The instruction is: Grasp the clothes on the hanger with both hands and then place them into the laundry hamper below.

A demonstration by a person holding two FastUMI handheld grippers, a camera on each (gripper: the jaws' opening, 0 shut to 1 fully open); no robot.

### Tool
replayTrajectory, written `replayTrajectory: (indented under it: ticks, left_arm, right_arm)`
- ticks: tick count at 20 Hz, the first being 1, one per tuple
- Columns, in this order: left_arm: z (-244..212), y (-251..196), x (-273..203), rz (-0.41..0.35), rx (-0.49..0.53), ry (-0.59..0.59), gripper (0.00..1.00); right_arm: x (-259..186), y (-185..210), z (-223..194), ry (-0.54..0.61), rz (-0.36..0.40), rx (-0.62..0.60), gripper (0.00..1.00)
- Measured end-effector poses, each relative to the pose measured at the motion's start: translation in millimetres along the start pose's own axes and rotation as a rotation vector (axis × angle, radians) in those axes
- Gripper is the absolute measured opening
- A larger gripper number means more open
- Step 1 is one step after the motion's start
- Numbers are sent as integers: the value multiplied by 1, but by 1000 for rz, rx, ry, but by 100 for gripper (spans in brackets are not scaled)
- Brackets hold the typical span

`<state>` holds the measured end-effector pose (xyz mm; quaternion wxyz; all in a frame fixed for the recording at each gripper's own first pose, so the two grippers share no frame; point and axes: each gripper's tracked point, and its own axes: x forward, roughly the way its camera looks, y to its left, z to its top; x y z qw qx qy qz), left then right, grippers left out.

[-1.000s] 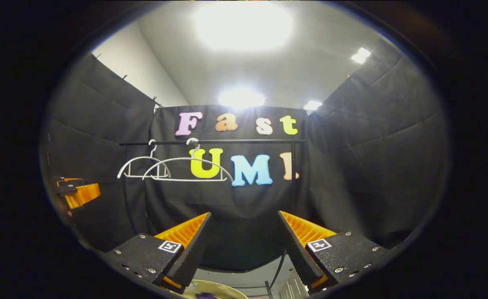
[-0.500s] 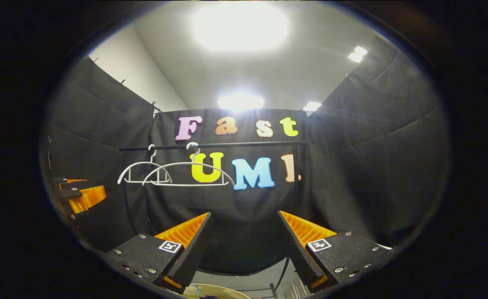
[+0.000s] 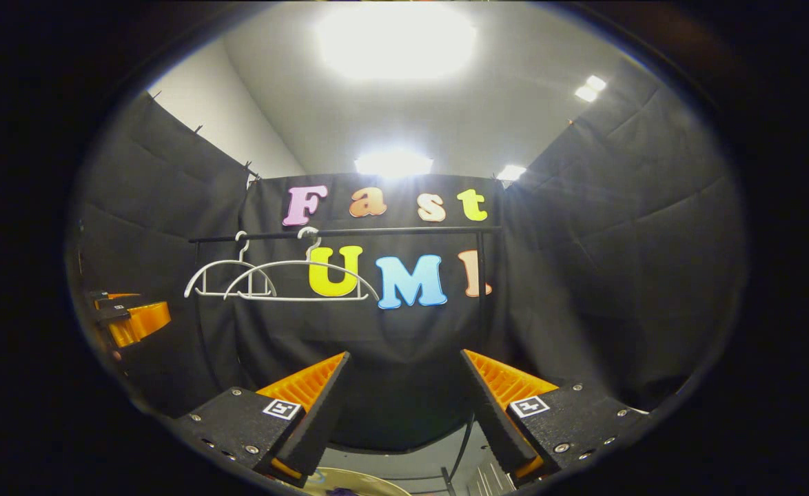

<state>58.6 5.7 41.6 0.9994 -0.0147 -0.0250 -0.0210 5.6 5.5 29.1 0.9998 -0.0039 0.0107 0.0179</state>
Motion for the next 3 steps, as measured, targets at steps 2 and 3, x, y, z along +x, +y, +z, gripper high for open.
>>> replayTrajectory:
  ticks: [2, 3]
  left_arm:
    - [-1, 2, 0, 3, 2, 4, 91]
    - [-1, 3, 0, 5, 2, 5, 91]
  right_arm:
    - [1, 2, -2, 8, 4, 8, 94]
    - [2, 3, -3, 9, 6, 7, 94]
